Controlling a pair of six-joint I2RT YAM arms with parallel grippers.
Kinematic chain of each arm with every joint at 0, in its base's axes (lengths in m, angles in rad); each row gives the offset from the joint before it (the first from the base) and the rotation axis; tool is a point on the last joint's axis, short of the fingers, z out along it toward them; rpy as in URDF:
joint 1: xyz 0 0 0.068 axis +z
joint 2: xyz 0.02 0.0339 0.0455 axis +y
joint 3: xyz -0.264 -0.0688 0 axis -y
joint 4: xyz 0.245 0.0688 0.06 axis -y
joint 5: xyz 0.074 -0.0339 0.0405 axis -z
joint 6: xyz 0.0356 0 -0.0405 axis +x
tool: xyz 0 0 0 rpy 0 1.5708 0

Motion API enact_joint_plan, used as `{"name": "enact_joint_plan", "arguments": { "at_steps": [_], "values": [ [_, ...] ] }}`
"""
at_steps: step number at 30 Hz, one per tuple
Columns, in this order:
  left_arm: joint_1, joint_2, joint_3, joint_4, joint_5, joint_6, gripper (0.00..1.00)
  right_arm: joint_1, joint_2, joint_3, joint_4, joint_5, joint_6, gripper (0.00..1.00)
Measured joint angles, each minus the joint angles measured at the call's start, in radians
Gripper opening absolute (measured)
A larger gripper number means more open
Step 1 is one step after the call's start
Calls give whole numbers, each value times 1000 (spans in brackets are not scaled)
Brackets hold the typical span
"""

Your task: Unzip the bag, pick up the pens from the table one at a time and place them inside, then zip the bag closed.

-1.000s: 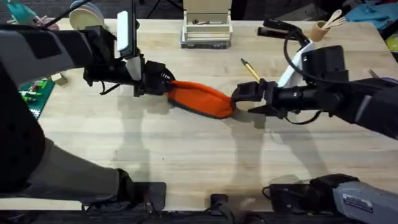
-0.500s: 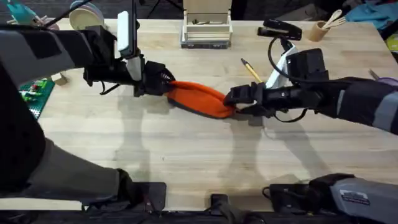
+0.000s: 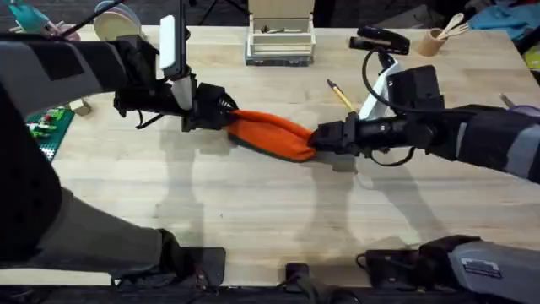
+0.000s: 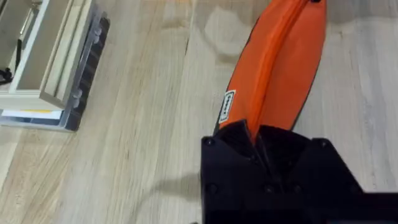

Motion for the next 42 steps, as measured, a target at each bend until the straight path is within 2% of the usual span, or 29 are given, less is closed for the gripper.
{"name": "enact_joint_plan", "arguments": {
  "at_steps": [1, 3, 14, 17, 22, 26, 30, 36, 42],
  "values": [
    [-1, 0, 0, 0, 0, 0, 42, 1, 0, 0, 1, 0, 1, 81],
    [-2, 0, 0, 1, 0, 0, 42, 1, 0, 0, 2, -3, 1, 39],
    [-2, 0, 0, 2, -1, 0, 42, 1, -19, 0, -9, -33, -21, 34],
    [-2, 0, 0, 2, 0, 0, 42, 2, -116, -2, -23, -21, -53, 34],
    [-2, 0, 0, 1, 0, 0, 42, 2, -208, -3, -26, -16, -60, 34],
    [-4, 0, 0, 0, 0, 0, 43, 12, -236, -4, -26, 14, -60, 34],
    [-2, 0, 0, 3, -7, 0, 43, 66, -240, -7, -5, 89, -60, 34],
    [18, 0, 5, 14, -31, 0, 42, 230, -240, -14, 67, 259, -60, 32],
    [20, 0, 9, 17, -44, 0, 42, 364, -240, -12, 66, 405, -60, 31]
  ]
}}
